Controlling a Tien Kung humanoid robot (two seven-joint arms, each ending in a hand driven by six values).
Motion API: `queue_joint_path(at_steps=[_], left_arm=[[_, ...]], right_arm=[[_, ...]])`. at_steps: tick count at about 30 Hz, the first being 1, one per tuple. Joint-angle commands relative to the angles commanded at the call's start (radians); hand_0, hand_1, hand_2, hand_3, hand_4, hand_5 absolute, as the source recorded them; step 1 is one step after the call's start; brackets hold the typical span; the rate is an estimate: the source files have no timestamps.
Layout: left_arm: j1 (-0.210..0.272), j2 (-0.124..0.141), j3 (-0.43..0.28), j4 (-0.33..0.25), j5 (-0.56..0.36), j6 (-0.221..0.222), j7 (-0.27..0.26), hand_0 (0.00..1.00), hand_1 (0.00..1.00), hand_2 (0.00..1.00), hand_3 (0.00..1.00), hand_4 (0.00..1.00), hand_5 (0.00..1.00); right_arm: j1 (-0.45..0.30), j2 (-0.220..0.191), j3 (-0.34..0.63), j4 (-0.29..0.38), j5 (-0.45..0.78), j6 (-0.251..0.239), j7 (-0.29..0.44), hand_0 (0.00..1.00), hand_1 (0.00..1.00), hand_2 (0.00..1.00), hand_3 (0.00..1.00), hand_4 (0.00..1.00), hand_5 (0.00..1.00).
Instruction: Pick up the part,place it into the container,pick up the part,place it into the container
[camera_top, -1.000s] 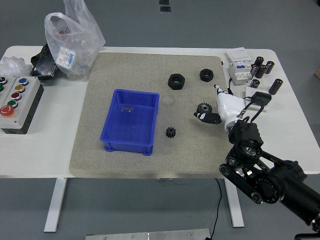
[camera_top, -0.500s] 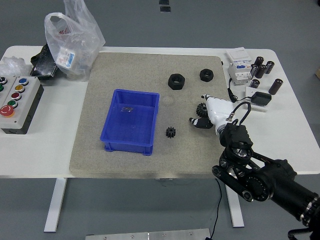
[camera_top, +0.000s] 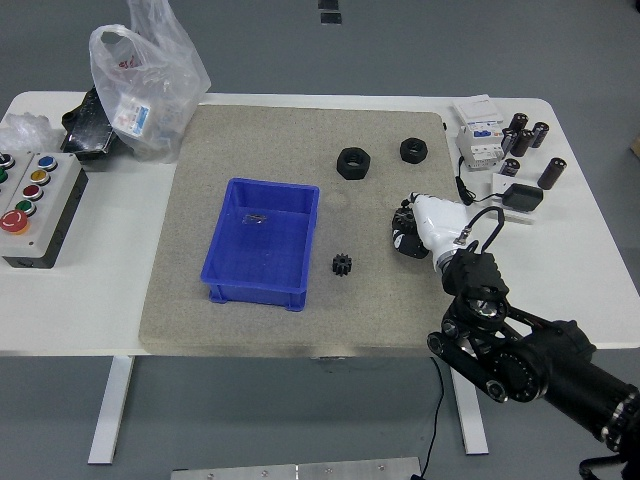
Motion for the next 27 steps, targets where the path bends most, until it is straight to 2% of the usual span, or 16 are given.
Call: queue_joint_path(at_steps=[7, 11, 12, 15, 17, 18, 23, 24, 27], left_arm=[[0.0, 0.001, 0.004, 0.0, -0.005, 0.0, 0.0, 0.613, 0.605, 0.595, 0.624, 0.509, 0.468], [-0.002, 0.002, 0.007, 0.0, -0.007, -0.001, 0.002, 0.613, 0.605, 0.595, 0.624, 0.509, 0.468], [-0.003, 0.002, 0.007, 0.0, -0.007, -0.001, 0.002, 0.613, 0.604, 0.595, 0.625, 0.512, 0.472], [-0.006, 0.004, 0.014, 0.0, -0.012, -0.002, 0.003, 0.613, 0.604, 0.595, 0.625, 0.512, 0.472], [-0.009, 0.005, 0.018, 0.0, -0.015, -0.002, 0.004, 0.613, 0.604, 0.595, 0.625, 0.512, 0.472], [-0.01, 0.005, 0.02, 0.0, -0.016, -0.003, 0.004, 0.613, 0.605, 0.596, 0.625, 0.512, 0.476], [-0.008, 0.004, 0.019, 0.0, -0.013, -0.003, 0.009, 0.613, 0.605, 0.596, 0.625, 0.512, 0.476], [-0.007, 0.003, 0.017, 0.0, -0.011, -0.003, 0.01, 0.613, 0.605, 0.596, 0.625, 0.512, 0.477], [-0.004, 0.003, 0.013, 0.0, -0.007, -0.003, 0.012, 0.613, 0.605, 0.596, 0.625, 0.512, 0.477]], right_arm=[[0.042, -0.008, -0.077, 0.139, -0.012, -0.033, -0.009, 0.188, 0.347, 0.517, 0.636, 0.374, 0.106], [0.089, 0.017, -0.157, 0.217, 0.002, -0.059, 0.0, 0.188, 0.347, 0.517, 0.636, 0.374, 0.106], [0.1, 0.026, -0.179, 0.232, -0.006, -0.06, 0.001, 0.205, 0.37, 0.542, 0.644, 0.371, 0.099], [0.129, 0.058, -0.244, 0.255, -0.033, -0.051, 0.005, 0.205, 0.37, 0.542, 0.644, 0.371, 0.099], [0.143, 0.075, -0.285, 0.256, -0.051, -0.027, -0.003, 0.205, 0.37, 0.542, 0.644, 0.371, 0.099], [0.149, 0.082, -0.308, 0.254, -0.06, -0.008, -0.01, 0.328, 0.613, 0.737, 0.717, 0.464, 0.279], [0.153, 0.091, -0.332, 0.247, -0.086, 0.038, -0.036, 0.328, 0.613, 0.737, 0.717, 0.464, 0.279], [0.152, 0.091, -0.33, 0.247, -0.089, 0.042, -0.038, 0.399, 0.746, 0.846, 0.864, 0.597, 0.282], [0.148, 0.088, -0.323, 0.247, -0.091, 0.047, -0.044, 0.399, 0.746, 0.846, 0.864, 0.597, 0.282]])
